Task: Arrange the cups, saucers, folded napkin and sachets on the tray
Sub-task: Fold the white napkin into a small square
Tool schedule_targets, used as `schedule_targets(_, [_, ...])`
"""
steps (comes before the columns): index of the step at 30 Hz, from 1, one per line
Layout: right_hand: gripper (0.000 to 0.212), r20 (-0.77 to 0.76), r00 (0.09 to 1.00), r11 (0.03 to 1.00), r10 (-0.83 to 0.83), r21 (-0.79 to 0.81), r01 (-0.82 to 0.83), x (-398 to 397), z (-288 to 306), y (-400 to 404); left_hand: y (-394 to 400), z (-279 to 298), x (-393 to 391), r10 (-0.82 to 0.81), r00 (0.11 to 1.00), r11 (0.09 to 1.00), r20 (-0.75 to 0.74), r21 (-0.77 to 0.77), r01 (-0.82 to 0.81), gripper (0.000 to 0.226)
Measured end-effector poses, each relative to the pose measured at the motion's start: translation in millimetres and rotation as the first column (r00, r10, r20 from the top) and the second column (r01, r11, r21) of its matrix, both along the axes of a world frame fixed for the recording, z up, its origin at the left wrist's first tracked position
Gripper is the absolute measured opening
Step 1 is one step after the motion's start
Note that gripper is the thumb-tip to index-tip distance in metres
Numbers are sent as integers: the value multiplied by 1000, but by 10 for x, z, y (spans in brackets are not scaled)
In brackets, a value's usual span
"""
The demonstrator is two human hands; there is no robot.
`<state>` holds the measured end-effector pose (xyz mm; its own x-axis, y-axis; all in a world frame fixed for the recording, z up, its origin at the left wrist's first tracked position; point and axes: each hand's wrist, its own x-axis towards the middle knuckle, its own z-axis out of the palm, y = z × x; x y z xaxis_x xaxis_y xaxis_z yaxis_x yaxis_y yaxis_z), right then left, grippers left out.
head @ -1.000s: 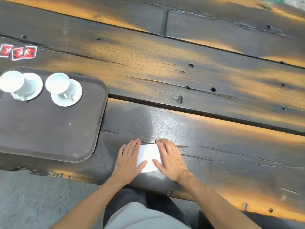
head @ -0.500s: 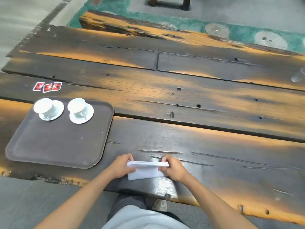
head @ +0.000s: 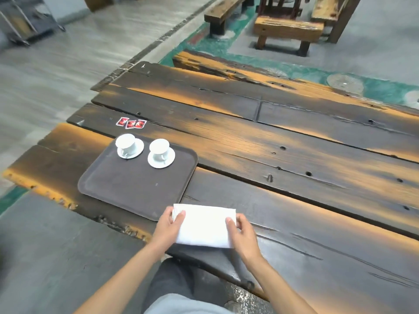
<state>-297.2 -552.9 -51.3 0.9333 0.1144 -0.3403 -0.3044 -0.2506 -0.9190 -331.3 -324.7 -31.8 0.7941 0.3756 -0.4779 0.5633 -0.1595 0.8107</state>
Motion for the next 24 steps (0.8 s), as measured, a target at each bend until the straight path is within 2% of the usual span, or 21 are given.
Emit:
schedule_targets(3, [12, 93, 995, 998, 36, -62, -30, 51, 96, 450, 182, 33, -24, 115, 988, 984, 101, 122, -127, 28])
schedule_targets(8, [27, 172, 984, 981, 52, -191, -19, 259, 171, 1263, 757, 64, 121, 229, 960, 920, 159, 287, -267, 39])
schedule_targets(13, [28, 162, 986, 975, 51, -220, -15, 499, 40, 2165, 1740, -8, 320, 274, 944, 886, 182, 333, -321, 47])
schedule_targets(16, [32, 100, 995, 980, 32, -199, -11, 613, -164, 2726, 2420, -164, 518, 256, 957, 905, 138, 313, -288, 39])
schedule_targets(20, [33, -9, 1000, 978, 26, -208, -27, 825, -470, 3393, 3364, -482, 798, 161, 987, 963, 14, 218, -160, 18])
schedule_targets(24, [28, -144, 989, 971, 31, -230, -64, 969, -675, 3943, 4140, -740, 991, 50, 995, 990, -86, 135, -38, 28])
